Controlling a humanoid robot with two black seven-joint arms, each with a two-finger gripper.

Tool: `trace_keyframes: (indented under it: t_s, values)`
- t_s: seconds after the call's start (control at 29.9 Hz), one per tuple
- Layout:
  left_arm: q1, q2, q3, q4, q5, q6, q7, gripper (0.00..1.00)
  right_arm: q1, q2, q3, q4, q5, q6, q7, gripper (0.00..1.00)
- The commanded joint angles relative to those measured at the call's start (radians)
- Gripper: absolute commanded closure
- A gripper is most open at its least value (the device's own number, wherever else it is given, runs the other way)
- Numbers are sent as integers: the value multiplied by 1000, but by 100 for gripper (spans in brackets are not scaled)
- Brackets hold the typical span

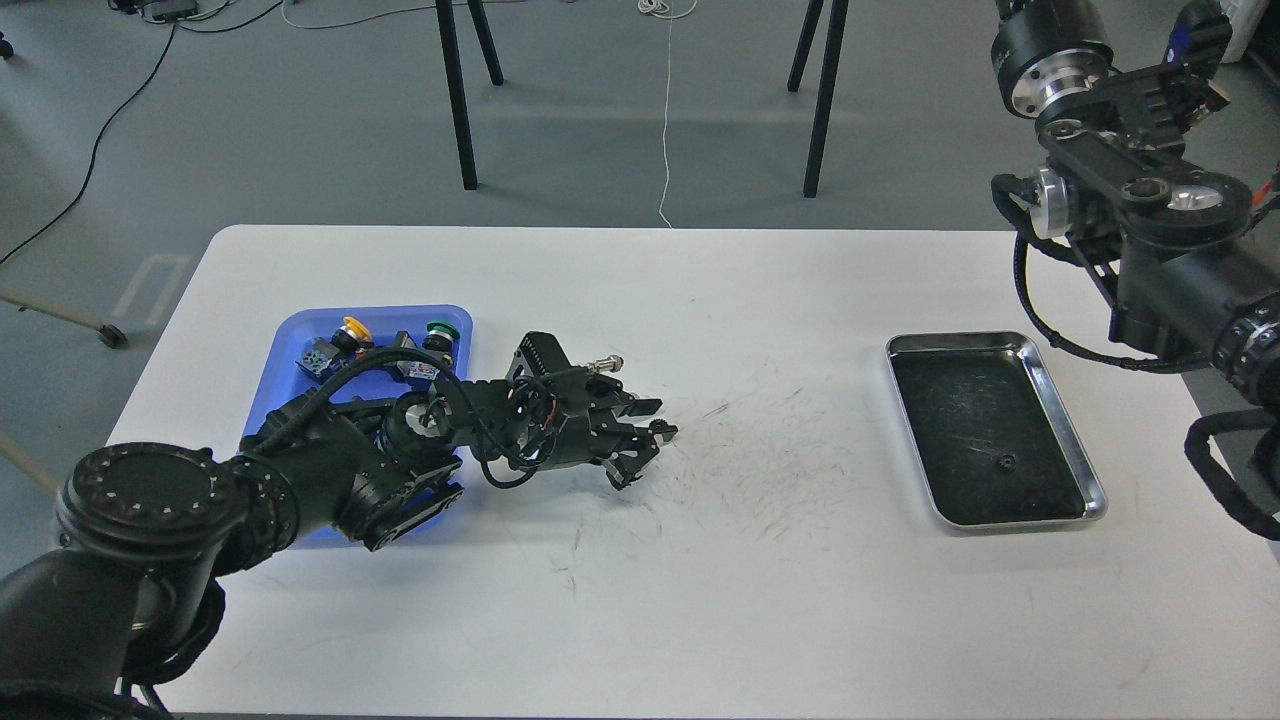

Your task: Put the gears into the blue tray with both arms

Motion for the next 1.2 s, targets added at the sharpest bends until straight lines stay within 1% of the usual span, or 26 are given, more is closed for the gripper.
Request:
trace_keyframes:
  t_s: [0.0, 0.4, 0.6, 0.7, 0.94, 1.04, 1.17]
  values:
    - [-2, 0, 1, 0, 1, 1, 0, 74, -3, -2, 0, 0, 0, 0, 0, 3]
    - [2, 0, 0, -3, -2, 9, 0, 79, -10, -8, 0, 2, 0, 0, 0, 3]
    - [-21, 0, -11, -12, -9, 9, 0, 79, -26, -8, -2, 0, -3, 0, 2, 3]
    - [-55, 0, -9, -12, -32, 6, 0, 79, -30, -8, -5, 0, -6, 0, 2, 3]
    - [-100, 0, -2, -17, -48, -14, 0, 78, -38, -8, -55, 0, -5, -1, 6, 3]
    - [-121, 8, 0, -61, -49, -32, 0, 78, -59, -8, -55, 6, -5, -1, 9, 3]
    - [-140, 69, 0, -116, -49, -57, 0, 78, -63, -8, -57, 13, -5, 5, 12, 3]
